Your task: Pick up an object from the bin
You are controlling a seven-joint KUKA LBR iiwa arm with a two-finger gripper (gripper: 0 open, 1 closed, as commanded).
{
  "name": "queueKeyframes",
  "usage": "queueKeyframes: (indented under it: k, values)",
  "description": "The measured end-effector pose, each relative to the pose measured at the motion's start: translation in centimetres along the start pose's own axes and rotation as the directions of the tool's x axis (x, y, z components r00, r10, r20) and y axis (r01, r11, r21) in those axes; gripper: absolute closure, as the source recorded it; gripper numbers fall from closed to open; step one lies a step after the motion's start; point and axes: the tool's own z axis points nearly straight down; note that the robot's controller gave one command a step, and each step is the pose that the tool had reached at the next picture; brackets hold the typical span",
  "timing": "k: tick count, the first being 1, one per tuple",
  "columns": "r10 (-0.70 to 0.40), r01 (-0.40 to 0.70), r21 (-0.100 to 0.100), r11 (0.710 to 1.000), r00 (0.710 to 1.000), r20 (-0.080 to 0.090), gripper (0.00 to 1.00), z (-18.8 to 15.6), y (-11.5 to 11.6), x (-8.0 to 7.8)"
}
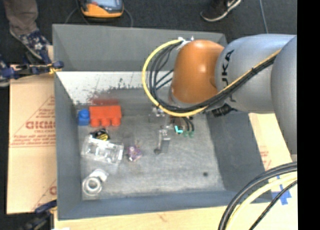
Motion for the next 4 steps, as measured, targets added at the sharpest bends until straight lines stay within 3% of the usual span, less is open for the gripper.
queueKeyframes:
  k: [1,2,3,4]
  values:
    - [-0.163,0.163,0.000,0.987,0.987,0.002,0.00,7.9,7.0,1.7]
    - [-0.290,0.290,0.005,0.957,0.957,0.011,0.00,4.5,3.7,-0.1]
    - [-0.182,0.182,0.002,0.983,0.983,0.011,0.00,4.3,2.1,-4.4]
    - [-0.203,0.203,0.004,0.979,0.979,0.009,0.00,7.7,-0.7,-7.5]
